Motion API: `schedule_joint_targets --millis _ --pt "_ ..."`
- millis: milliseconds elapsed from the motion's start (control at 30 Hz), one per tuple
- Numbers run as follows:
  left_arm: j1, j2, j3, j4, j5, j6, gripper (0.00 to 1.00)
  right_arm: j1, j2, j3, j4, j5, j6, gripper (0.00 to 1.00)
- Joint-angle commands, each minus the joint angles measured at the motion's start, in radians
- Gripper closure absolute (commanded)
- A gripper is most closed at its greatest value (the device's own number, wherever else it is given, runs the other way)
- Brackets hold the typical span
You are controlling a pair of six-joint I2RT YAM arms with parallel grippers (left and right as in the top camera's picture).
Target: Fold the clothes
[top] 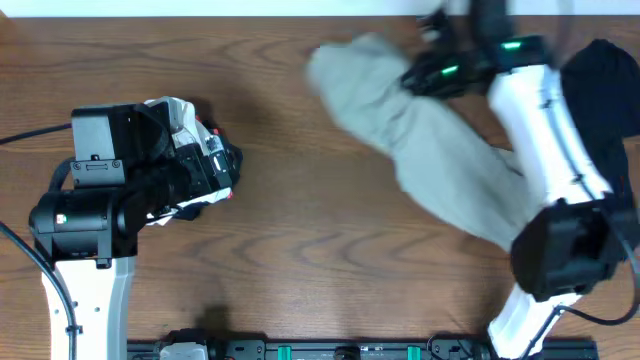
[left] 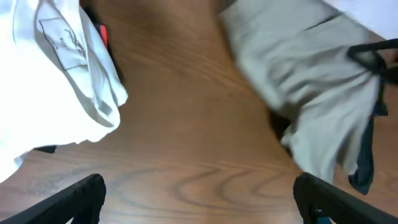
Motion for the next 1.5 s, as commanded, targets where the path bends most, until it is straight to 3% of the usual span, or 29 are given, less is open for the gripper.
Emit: schedule_joint_targets --millis 0,67,233,267,367,500,667,967,1267,1467 --pt "0.002 0.000 0.018 0.005 0.014 -0.005 0.02 0.119 -0.006 0.008 0.003 0.246 -0.058 0.75" --pt "0.002 0.000 0.018 0.005 0.014 -0.005 0.02 0.146 -0.008 0.008 0.013 0.327 -0.057 0.43" --pt "0.002 0.000 0.018 0.004 0.013 -0.001 0.02 0.057 -0.009 0.009 0.015 0.346 0.011 0.32" --pt "0.002 0.000 0.018 0.004 0.014 -0.001 0.02 0.018 -0.008 0.009 0.008 0.346 0.031 0.33" --pt "0.002 0.000 0.018 0.004 0.014 -0.001 0.02 -0.125 -0.002 0.008 -0.028 0.346 0.109 0.50" --pt "0.002 0.000 0.018 0.004 0.014 -0.001 0.02 -0.306 0.035 0.008 -0.108 0.346 0.202 0.82" --pt "0.002 0.000 0.018 0.004 0.014 -0.001 0.02 -0.496 0.157 0.006 -0.192 0.326 0.245 0.99" --pt "0.002 0.000 0.018 0.006 0.010 -0.001 0.02 -0.648 0.341 0.007 -0.201 0.362 0.251 0.99" --pt "0.002 0.000 0.018 0.010 0.010 -0.001 0.02 -0.829 0.356 0.007 -0.309 0.674 0.334 0.99" --pt "0.002 0.000 0.018 0.018 0.009 -0.001 0.02 -0.928 0.330 0.007 -0.350 0.537 0.336 0.99"
